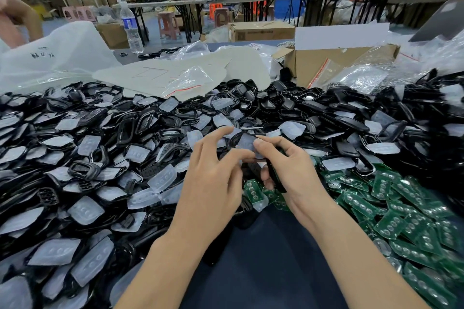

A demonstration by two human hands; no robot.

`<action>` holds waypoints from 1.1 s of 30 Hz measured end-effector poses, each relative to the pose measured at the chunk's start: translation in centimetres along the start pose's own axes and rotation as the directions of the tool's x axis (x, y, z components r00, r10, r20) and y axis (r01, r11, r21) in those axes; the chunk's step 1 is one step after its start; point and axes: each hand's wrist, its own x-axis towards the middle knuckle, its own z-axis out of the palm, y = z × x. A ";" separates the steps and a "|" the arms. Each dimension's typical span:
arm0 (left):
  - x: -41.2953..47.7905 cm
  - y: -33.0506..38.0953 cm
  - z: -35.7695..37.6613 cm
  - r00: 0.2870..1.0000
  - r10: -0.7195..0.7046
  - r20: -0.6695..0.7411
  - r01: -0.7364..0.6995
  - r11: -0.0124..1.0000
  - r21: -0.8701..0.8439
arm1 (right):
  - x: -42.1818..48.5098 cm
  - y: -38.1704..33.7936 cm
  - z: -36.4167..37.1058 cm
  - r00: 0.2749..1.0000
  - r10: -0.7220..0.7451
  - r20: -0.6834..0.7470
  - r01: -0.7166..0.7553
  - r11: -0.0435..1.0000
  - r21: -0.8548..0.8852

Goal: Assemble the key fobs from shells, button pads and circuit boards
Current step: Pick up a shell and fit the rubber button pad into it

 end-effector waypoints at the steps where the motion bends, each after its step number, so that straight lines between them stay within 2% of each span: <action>1: 0.0 0.0 0.1 1.000 0.009 0.024 -0.009 1.000 0.021 | -0.1 0.0 0.0 1.000 -0.007 -0.004 0.007 1.000 -0.007; 6: -0.1 0.5 0.2 0.994 0.070 0.083 -0.075 0.996 0.058 | 0.0 -0.1 -0.1 0.999 -0.009 -0.048 0.009 1.000 -0.005; 9: -0.2 0.5 0.0 0.995 0.074 0.072 -0.073 0.997 -0.021 | 0.1 -0.2 -0.2 0.999 -0.003 -0.039 0.004 1.000 0.026; 11: -0.1 0.7 -0.2 1.000 -0.011 0.003 0.011 0.993 -0.120 | 0.0 -0.3 -0.1 1.000 0.000 -0.011 0.001 1.000 0.025; 14: 0.5 0.8 -0.6 0.965 -0.236 -0.114 0.193 0.934 -0.299 | -0.1 -0.3 -0.1 0.999 0.001 0.034 -0.002 1.000 0.009; 16: 0.9 0.6 -0.8 0.919 -0.389 -0.071 0.327 0.849 -0.415 | -0.1 -0.4 -0.1 0.999 -0.002 0.052 0.002 1.000 -0.005; 18: 1.1 0.4 -0.9 0.884 -0.466 0.048 0.428 0.762 -0.486 | -0.2 -0.3 -0.1 0.997 -0.005 0.076 0.006 1.000 -0.012; 21: 1.0 0.4 -0.7 0.879 -0.454 0.148 0.464 0.740 -0.487 | -0.3 -0.1 -0.1 0.993 -0.021 0.112 0.027 0.998 -0.048; 26: 1.1 0.4 -0.6 0.899 -0.421 0.120 0.420 0.748 -0.514 | -0.4 0.2 0.1 0.985 -0.090 0.148 0.111 0.984 -0.139; 33: 1.1 0.5 -0.5 0.892 -0.446 0.067 0.412 0.745 -0.525 | -0.3 0.5 0.0 0.984 -0.081 0.159 0.102 0.987 -0.128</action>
